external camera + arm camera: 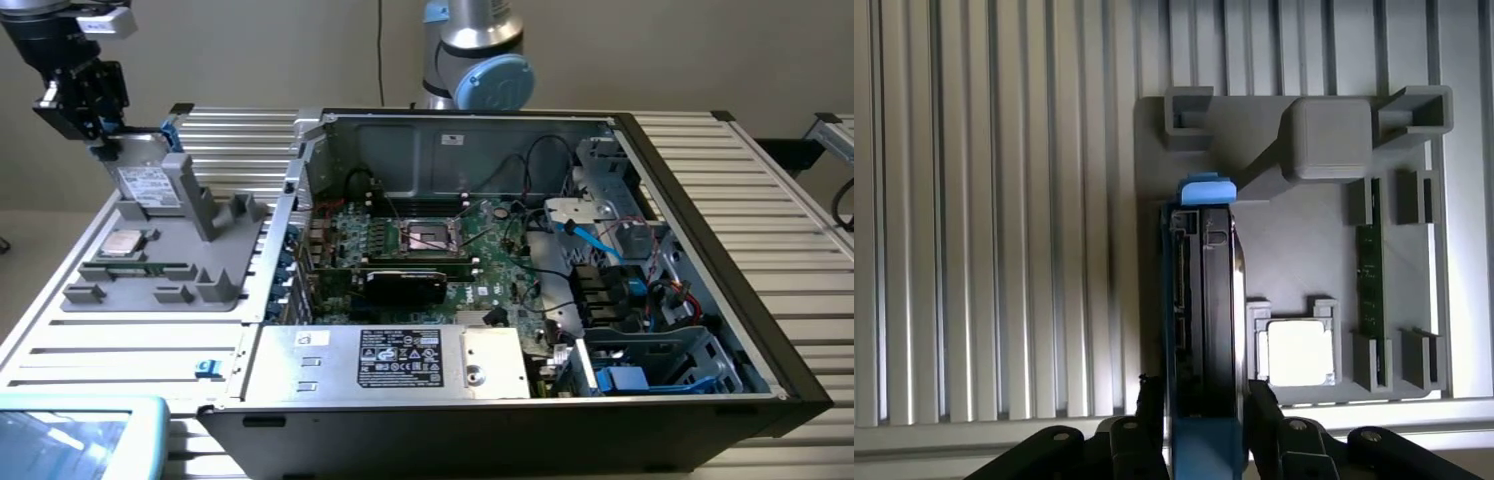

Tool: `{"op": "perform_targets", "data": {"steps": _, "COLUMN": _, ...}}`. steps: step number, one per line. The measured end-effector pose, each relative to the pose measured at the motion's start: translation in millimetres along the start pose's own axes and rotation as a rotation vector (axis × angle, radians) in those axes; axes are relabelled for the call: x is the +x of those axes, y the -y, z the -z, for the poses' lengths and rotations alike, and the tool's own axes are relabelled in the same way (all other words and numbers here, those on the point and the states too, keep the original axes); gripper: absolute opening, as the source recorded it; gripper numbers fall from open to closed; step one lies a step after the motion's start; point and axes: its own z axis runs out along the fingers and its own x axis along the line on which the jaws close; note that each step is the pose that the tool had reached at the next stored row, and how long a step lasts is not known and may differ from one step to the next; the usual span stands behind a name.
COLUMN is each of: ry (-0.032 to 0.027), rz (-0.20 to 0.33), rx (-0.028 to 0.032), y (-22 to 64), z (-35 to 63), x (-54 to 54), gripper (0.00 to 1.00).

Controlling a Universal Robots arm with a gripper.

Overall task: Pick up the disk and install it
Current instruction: 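Pick up the disk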

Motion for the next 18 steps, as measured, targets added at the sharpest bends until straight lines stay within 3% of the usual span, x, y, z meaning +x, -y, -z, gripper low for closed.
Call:
{"op": "perform_targets", "data": {"steps": 10, "ry": 0.0035, "rz": 0.0, "rx": -0.0005, "y": 1.4, "z": 0.1, "x": -0.1, "gripper": 0.45}}
{"op": "perform_targets", "data": {"steps": 18, "ry": 0.0035, "rz": 0.0, "rx": -0.005, "y": 1.3, "z": 0.1, "x": -0.2, "gripper": 0.45}}
